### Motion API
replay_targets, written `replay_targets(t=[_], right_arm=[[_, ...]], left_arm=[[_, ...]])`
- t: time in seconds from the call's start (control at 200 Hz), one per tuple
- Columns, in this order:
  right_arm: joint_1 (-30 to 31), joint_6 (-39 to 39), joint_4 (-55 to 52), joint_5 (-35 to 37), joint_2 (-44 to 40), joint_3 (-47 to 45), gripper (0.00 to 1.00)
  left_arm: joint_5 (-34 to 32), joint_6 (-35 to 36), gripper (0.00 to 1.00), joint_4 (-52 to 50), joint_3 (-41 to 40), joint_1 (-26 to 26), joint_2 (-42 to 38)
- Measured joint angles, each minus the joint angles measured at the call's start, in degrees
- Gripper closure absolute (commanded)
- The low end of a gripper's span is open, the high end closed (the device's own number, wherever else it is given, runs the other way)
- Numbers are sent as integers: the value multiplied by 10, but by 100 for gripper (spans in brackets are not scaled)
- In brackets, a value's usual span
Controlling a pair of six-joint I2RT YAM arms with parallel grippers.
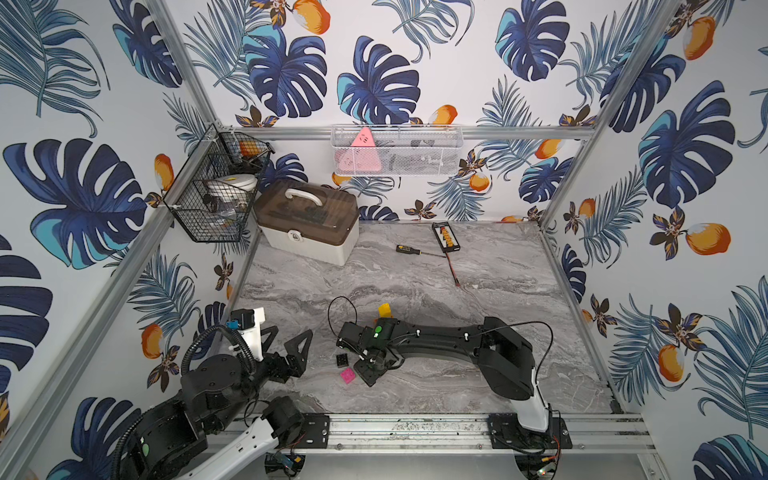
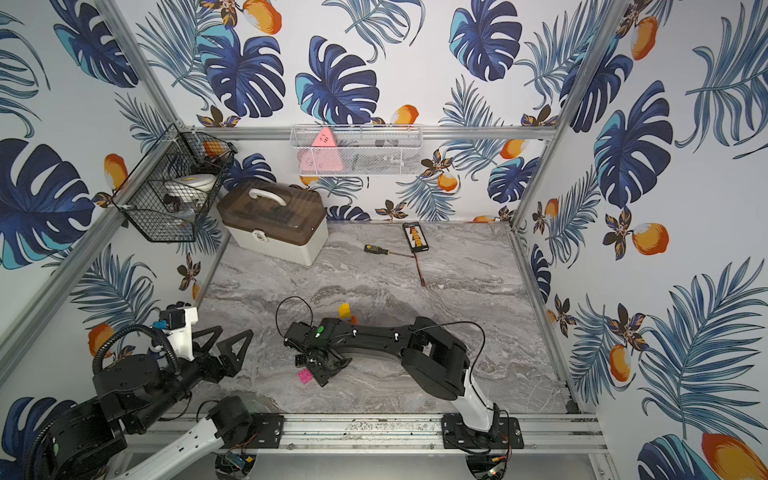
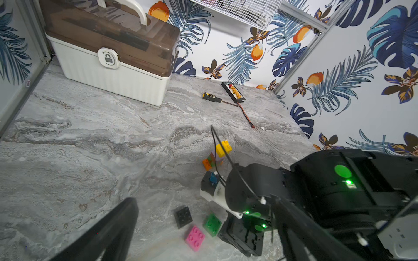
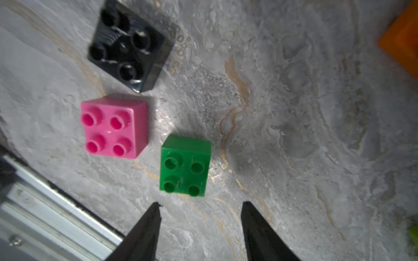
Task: Assemble the number 1 with lego
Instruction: Pick up the lego brick from the center of the board.
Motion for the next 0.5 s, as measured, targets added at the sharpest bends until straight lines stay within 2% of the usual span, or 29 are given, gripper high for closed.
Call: replay_targets(t=[0.5], right_arm=[[0, 10, -23, -9, 36, 57, 41]], left_arm=[[3, 0, 1, 2, -4, -2, -19]])
